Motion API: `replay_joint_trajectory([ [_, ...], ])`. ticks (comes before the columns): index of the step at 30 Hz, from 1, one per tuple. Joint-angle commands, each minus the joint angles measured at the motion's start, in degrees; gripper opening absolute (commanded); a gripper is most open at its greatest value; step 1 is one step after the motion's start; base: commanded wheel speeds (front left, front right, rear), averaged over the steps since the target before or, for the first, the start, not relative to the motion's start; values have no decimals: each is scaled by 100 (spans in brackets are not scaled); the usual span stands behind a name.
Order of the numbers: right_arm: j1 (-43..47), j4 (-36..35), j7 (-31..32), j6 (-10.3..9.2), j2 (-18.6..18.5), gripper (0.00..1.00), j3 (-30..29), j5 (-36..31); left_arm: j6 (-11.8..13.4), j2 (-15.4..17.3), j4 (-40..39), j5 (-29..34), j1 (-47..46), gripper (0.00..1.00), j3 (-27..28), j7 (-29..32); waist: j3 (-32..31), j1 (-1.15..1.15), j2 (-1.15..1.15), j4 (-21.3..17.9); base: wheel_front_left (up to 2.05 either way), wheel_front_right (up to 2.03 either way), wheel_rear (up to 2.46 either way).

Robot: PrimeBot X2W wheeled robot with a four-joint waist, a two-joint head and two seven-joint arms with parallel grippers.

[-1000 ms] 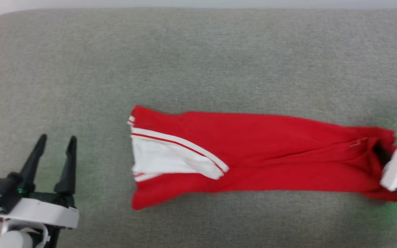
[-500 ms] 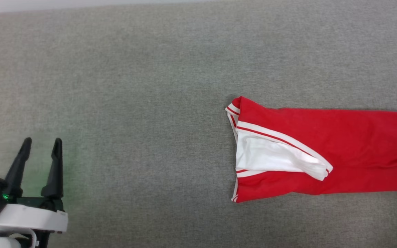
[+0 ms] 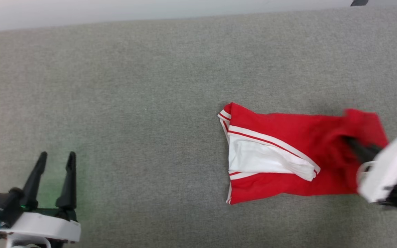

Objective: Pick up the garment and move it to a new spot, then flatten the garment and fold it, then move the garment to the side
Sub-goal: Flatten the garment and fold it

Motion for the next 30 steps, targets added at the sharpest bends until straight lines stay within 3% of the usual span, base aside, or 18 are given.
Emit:
replay_joint_trajectory([
  [1,-122,-83,106,-8,56,0,343,118,12,-47,29,-11,31,100,-45,5,-53,0,0,111,0,0,0],
  [9,-630,278,90,-8,134,0,1625,11,12,-205,81,-117,-181,100,-273,5,21,0,0,621,0,0,0],
  [17,-1092,1132,-168,-8,112,0,2093,-264,12,-268,205,-262,-387,100,-488,5,225,0,0,1057,0,0,0],
  [24,-1153,1700,-543,-8,8,0,2329,-308,11,-347,262,-319,-511,100,-549,5,254,0,0,1129,0,0,0],
  [25,-1166,1744,-629,-8,13,4,2352,-296,12,-354,271,-318,-509,100,-548,5,234,0,0,1111,0,0,0],
  [26,-1156,1798,-722,-8,34,31,2360,-261,12,-357,283,-316,-498,100,-537,5,204,0,0,1086,0,0,0],
  [27,-1132,1842,-799,-8,57,50,2371,-222,12,-357,290,-314,-482,100,-533,5,167,0,0,1057,0,0,0],
  [28,-1124,1868,-869,-8,68,87,2395,-170,12,-358,293,-314,-459,100,-526,5,131,0,0,1023,0,0,0],
  [29,-1124,1868,-869,-8,68,87,2395,-170,12,-358,293,-314,-459,100,-526,5,131,0,0,1023,0,0,0],
  [30,-1117,1887,-930,-9,73,100,2425,-161,12,-356,295,-315,-432,100,-511,5,92,0,0,982,0,0,0],
])
